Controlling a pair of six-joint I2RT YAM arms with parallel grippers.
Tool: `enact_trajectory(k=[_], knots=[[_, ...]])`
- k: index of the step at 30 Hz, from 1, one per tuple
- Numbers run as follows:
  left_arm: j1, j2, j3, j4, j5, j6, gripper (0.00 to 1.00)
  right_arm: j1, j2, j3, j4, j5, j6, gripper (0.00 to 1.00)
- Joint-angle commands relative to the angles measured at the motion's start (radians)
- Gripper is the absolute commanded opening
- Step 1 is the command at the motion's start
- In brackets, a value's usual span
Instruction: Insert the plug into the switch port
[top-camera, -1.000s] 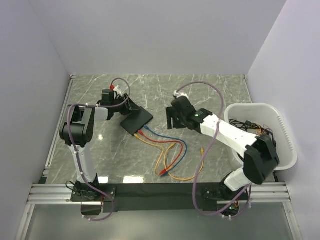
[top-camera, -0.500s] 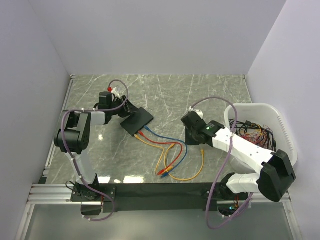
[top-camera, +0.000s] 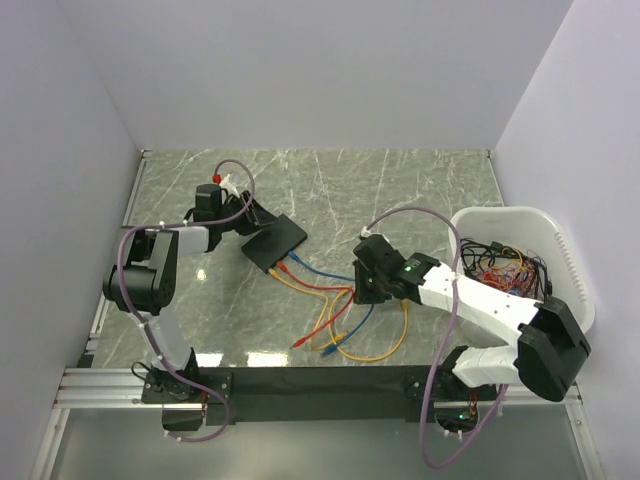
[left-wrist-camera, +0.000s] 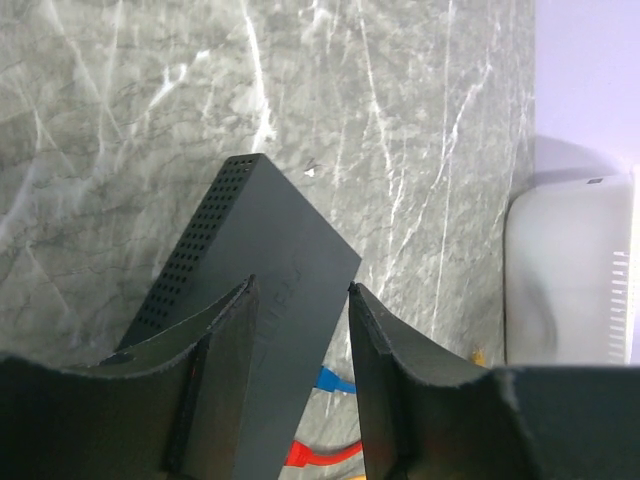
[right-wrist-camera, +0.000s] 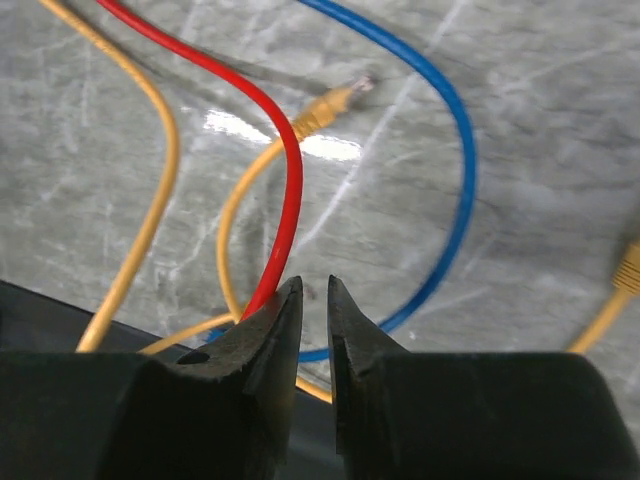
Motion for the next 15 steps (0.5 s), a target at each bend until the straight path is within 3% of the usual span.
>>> enact_trajectory(k=[1,8,11,15], knots=[[-0.003,-0.054,-0.013,0.026,0.008,0.013,0.47,0.015,0.040,-0.005,0.093,-0.058,0.009,0.24],[-0.003,-0.056,-0.032,0.039,0.015,0.008,0.47,0.052,0.187,0.023,0.167,-0.086,0.021,0.36],[-0.003,-0.062,-0.035,0.025,0.010,0.023,0.46,0.063,0.224,0.035,0.185,-0.087,0.029,0.47],[-0.003,-0.066,-0.039,0.019,0.008,0.031,0.46,0.078,0.252,0.049,0.201,-0.086,0.040,0.54]])
